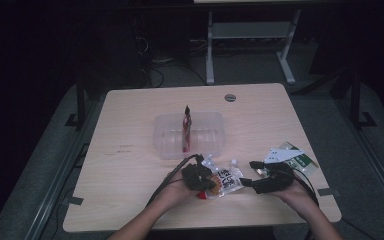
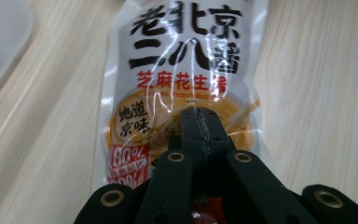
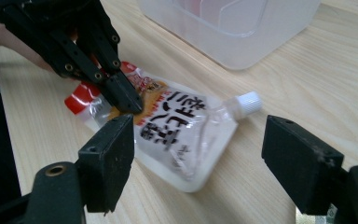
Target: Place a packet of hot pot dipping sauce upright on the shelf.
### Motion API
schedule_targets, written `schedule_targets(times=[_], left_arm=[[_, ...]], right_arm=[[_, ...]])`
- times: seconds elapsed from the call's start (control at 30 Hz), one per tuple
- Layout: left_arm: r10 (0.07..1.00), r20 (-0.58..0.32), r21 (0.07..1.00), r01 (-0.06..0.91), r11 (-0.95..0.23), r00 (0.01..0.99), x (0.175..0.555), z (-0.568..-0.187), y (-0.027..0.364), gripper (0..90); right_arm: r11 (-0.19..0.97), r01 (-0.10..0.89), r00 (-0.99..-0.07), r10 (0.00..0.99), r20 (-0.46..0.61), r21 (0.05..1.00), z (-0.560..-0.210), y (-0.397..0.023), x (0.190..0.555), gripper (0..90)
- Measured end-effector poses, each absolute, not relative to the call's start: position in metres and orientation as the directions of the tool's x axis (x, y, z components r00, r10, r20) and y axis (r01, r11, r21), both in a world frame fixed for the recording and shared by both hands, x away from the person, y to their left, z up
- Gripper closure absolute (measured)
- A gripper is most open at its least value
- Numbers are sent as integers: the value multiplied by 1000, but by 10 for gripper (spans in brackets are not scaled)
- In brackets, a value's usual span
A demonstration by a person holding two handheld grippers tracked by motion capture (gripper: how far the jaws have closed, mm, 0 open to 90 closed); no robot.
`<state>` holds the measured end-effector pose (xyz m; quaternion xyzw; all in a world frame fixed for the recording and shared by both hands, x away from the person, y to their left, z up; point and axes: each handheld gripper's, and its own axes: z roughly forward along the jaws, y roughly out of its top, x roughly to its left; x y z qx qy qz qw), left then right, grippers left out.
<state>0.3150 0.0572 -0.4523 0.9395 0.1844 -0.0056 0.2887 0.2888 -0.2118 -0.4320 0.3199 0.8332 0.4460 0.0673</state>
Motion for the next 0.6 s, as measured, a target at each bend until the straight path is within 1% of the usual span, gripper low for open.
schedule_targets(times=[0.17, 0.23, 0.37, 0.6], left_arm=[[360, -113, 525, 363, -770, 926, 313, -451, 75, 900], [353, -105, 514, 355, -781, 930, 313, -450, 79, 900], [377, -126, 508, 386, -770, 918, 308, -449, 100, 900], [407, -138, 518, 416, -747, 903, 294, -449, 121, 900]], right_arm=[[397, 477, -785, 594, 177, 784, -432, -210, 288, 252], [397, 478, -785, 594, 177, 784, -432, -210, 288, 252], [396, 477, -784, 596, 176, 784, -433, -210, 289, 252], [395, 477, -782, 598, 174, 786, -432, -211, 290, 252]])
